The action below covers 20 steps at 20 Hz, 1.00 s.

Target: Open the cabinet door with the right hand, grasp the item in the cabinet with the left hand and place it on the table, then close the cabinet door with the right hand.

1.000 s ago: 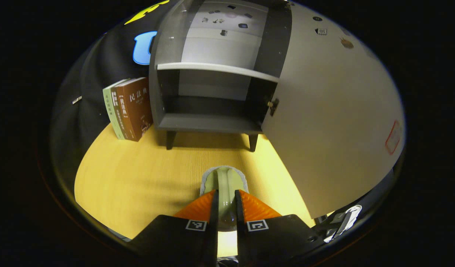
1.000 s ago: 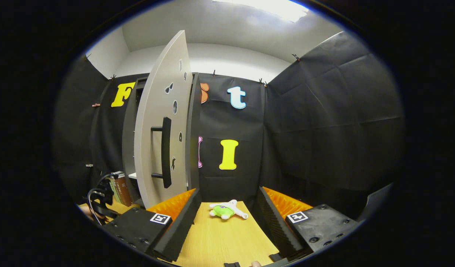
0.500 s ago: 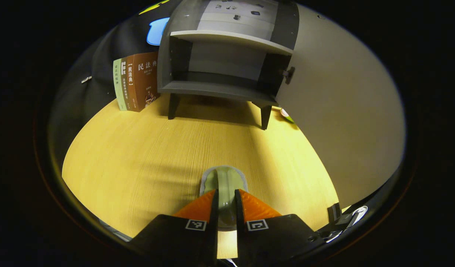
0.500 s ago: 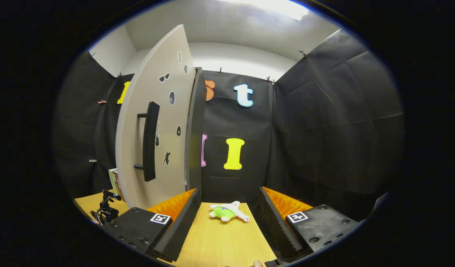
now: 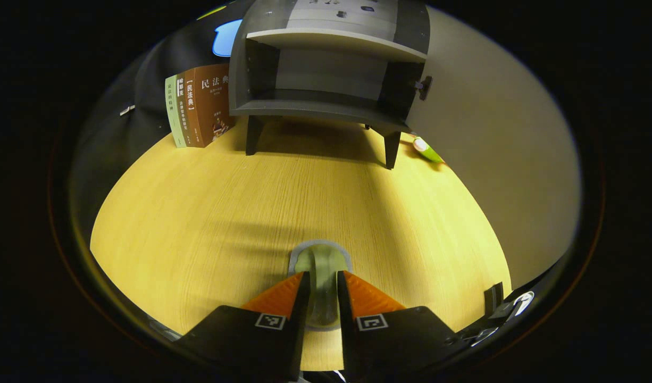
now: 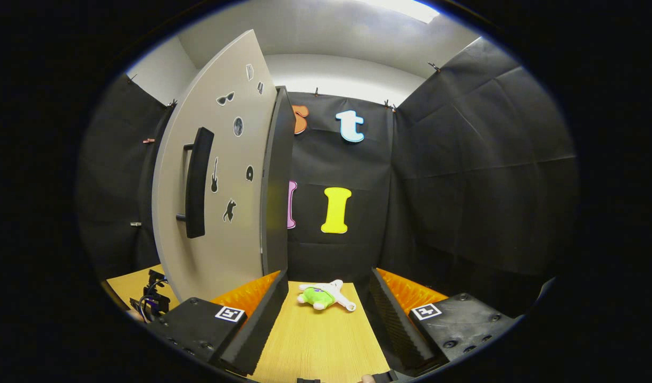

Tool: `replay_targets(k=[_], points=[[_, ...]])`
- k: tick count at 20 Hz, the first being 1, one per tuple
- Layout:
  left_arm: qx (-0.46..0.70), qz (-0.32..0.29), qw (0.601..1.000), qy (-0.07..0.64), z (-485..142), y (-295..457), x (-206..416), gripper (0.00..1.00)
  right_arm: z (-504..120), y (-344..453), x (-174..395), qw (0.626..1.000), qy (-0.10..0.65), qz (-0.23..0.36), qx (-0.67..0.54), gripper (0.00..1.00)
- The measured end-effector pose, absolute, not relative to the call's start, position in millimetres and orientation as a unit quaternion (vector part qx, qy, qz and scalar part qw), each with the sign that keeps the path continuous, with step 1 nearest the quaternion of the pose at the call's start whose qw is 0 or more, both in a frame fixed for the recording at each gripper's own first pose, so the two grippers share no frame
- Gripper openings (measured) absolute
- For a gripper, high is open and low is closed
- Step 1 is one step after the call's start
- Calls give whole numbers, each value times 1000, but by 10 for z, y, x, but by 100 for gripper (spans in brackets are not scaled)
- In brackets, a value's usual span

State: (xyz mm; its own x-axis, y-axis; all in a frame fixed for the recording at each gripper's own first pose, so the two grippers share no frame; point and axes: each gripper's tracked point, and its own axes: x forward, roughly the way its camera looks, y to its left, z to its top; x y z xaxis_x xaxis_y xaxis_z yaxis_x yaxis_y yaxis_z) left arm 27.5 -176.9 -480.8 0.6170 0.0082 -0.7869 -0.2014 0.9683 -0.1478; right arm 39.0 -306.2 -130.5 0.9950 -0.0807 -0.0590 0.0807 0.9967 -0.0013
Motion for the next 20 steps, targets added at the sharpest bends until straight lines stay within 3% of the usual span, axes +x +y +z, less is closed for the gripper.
replay_targets(k=[3,5,8,20], points=[[-106,59,895,430,-4740,-1728,297,49,-1290,-3026,380,999,32,-32,4,98],[-101,52,896,430,-4651,-1744,257,59,-1265,-2984,367,999,33,-26,5,98],[-88,41,901,423,-4408,-1741,81,98,-1215,-2794,326,999,39,-2,12,98],[-33,-9,977,209,-2012,-1296,-369,95,-631,-1776,116,997,22,74,15,98]])
